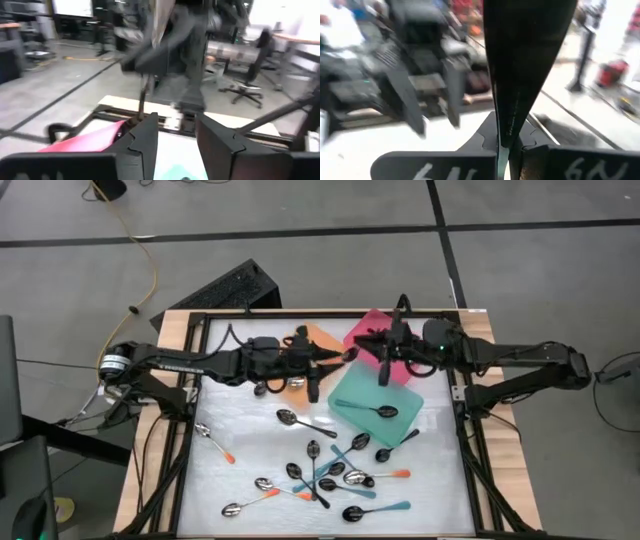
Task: Sort silverware by color (type)
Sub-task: Put the black spoon into the pink bin
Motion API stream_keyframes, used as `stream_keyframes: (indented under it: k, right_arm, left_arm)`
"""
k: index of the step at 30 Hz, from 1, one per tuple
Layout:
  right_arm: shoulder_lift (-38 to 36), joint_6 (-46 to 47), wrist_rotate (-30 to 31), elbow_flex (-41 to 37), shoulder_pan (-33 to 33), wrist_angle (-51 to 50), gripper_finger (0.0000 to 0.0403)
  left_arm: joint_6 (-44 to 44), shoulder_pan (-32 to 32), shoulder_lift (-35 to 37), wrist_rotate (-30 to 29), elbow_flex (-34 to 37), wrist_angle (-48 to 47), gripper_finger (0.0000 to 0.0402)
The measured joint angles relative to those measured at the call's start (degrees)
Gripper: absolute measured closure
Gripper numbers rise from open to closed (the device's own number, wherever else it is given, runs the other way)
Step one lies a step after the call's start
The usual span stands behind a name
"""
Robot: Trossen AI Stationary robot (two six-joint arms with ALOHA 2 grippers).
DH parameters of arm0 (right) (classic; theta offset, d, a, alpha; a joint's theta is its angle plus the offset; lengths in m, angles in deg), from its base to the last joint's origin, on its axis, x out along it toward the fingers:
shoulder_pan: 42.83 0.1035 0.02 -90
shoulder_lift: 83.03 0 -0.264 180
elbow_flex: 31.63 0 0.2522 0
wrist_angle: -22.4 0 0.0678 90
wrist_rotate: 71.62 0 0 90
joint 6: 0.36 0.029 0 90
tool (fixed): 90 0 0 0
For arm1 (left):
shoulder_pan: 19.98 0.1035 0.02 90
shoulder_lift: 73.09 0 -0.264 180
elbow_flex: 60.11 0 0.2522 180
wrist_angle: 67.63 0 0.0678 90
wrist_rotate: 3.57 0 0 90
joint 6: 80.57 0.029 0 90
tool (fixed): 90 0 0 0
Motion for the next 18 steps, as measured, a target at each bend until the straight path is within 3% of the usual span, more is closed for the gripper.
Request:
stream_keyframes:
  k: [10, 18]
  right_arm:
    - [1.8, 7.4, 2.7, 0.0, -13.2, -18.9, 0.0385]
    - [7.5, 7.3, -1.5, 0.0, -21.9, -27.8, 0.0385]
  left_arm:
    - [0.1, 0.0, 6.0, -6.5, 0.0, -10.3, 0.0282]
    - [-2.2, 0.0, 6.4, -7.6, 0.0, -16.1, 0.0283]
